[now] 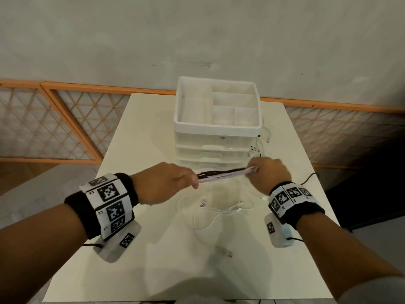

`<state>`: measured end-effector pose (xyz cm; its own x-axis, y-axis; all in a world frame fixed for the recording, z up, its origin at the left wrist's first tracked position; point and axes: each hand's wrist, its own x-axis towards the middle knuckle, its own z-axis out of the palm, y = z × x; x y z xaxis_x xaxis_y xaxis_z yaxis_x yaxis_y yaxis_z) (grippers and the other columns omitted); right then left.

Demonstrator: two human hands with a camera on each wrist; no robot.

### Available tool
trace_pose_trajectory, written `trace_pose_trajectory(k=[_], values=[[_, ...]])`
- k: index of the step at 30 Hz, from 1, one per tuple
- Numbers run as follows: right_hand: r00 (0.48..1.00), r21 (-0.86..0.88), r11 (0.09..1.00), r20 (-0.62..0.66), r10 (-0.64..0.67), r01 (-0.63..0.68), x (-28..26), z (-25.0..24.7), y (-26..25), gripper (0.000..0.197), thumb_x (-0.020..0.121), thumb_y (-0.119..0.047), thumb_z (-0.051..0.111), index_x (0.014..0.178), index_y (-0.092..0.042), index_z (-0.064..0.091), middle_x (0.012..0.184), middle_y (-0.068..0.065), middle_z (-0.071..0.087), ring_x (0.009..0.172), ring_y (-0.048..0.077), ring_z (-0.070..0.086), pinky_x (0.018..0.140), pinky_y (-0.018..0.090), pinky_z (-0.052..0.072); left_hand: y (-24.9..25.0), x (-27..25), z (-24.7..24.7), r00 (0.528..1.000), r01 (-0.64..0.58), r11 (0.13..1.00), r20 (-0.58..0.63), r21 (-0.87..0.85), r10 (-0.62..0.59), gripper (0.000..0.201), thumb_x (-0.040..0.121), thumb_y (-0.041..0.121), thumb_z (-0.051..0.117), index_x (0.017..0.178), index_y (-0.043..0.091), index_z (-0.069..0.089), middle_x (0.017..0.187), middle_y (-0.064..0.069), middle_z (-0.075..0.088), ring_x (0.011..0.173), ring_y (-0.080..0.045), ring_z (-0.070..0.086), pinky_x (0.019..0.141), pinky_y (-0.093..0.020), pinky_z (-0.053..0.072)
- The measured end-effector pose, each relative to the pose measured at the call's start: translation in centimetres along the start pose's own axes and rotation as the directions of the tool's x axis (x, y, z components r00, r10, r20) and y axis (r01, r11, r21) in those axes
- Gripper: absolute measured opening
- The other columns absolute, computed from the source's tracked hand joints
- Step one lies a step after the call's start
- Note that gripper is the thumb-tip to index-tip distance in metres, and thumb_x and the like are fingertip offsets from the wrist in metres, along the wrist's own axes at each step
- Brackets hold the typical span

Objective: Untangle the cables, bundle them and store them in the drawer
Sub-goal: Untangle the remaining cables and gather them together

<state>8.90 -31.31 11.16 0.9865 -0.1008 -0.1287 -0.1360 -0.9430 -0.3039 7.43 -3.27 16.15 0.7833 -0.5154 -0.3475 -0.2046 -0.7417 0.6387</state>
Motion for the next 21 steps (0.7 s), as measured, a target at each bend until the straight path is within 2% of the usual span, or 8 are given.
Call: trace_pose_trajectory(k=[2,3,5,7,11,15,18,21], values=[[0.950,0.114,0.993,-0.314,0.008,0.029,-0.1,1.2,0.7,0.009,0.085,-0.023,0.067,0.093,-0.025,0.068,0.080,0.001,0.069,0.074,0.030,0.063,0.068,0.033,0.051,-1.3,0.7,1.1,0.997,0.035,0.982,0.058,0.188,-0.046,0.033,0.104,0.039,0.037,0.110,0.022,0.065,0.088,0.004,0.065,0.085,-0.017,0.060,0.081,-0.032,0.047],[0.953,0.163,0.985,-0.302,-0.005,0.057,-0.2,2.0,0.7,0.020,0.084,-0.022,0.070,0.103,-0.026,0.067,0.085,-0.001,0.070,0.080,0.030,0.066,0.073,0.035,0.053,-2.0,1.1,1.7,0.995,0.076,0.967,0.041,0.243,-0.088,0.031,0.105,0.035,0.038,0.107,0.019,0.063,0.083,0.004,0.061,0.087,-0.021,0.057,0.080,-0.033,0.044],[0.997,0.218,0.976,-0.072,-0.016,0.032,-0.5,3.9,1.0,0.052,0.084,-0.029,0.074,0.131,-0.035,0.054,0.107,-0.003,0.070,0.102,0.026,0.066,0.092,0.039,0.052,-3.5,1.9,2.9,0.987,0.162,0.935,-0.058,0.315,-0.151,0.028,0.105,0.031,0.040,0.103,0.014,0.063,0.074,0.006,0.052,0.082,-0.023,0.052,0.070,-0.031,0.037],[0.996,0.190,0.981,0.088,0.015,-0.032,-1.2,5.3,1.5,0.065,0.085,-0.032,0.070,0.142,-0.041,0.039,0.112,-0.007,0.068,0.104,0.021,0.062,0.096,0.038,0.050,-4.4,2.2,3.4,0.973,0.219,0.923,-0.141,0.317,-0.183,0.029,0.105,0.028,0.040,0.107,0.013,0.065,0.070,0.008,0.048,0.076,-0.022,0.050,0.065,-0.030,0.034],[0.990,0.124,0.990,0.117,-0.077,0.062,-3.3,8.2,1.1,0.023,0.086,-0.029,0.063,0.108,-0.036,0.059,0.098,-0.012,0.067,0.092,0.017,0.063,0.085,0.032,0.052,-4.3,2.2,2.9,0.960,0.252,0.954,-0.163,0.163,-0.226,0.027,0.105,0.026,0.040,0.110,0.016,0.064,0.069,0.011,0.048,0.065,-0.013,0.049,0.053,-0.018,0.036],[0.910,0.006,0.989,0.389,-0.139,0.148,-5.0,12.2,0.2,0.051,0.091,-0.034,0.059,0.140,-0.036,0.046,0.136,-0.004,0.049,0.124,0.025,0.053,0.104,0.038,0.045,-3.1,2.2,2.5,0.972,0.191,0.975,-0.158,0.111,-0.173,0.023,0.100,0.039,0.050,0.083,0.024,0.052,0.071,0.009,0.051,0.064,-0.006,0.047,0.054,-0.018,0.031],[0.933,-0.069,0.988,0.342,-0.108,0.140,-5.2,13.1,-0.7,0.032,0.094,-0.035,0.054,0.126,-0.031,0.056,0.123,0.001,0.052,0.111,0.029,0.060,0.093,0.039,0.051,-2.4,2.5,2.4,0.956,0.213,0.976,-0.214,0.040,-0.200,0.033,0.098,0.044,0.051,0.073,0.022,0.048,0.070,0.004,0.054,0.063,-0.009,0.049,0.055,-0.025,0.032],[0.964,0.073,0.994,0.249,-0.099,0.083,-4.4,11.6,-1.2,0.013,0.090,-0.038,0.062,0.097,-0.029,0.069,0.105,-0.001,0.060,0.102,0.023,0.061,0.087,0.035,0.051,-2.0,2.7,2.2,0.941,0.225,0.974,-0.260,0.008,-0.215,0.037,0.099,0.043,0.049,0.071,0.020,0.046,0.067,0.002,0.052,0.061,-0.011,0.047,0.054,-0.026,0.031]])
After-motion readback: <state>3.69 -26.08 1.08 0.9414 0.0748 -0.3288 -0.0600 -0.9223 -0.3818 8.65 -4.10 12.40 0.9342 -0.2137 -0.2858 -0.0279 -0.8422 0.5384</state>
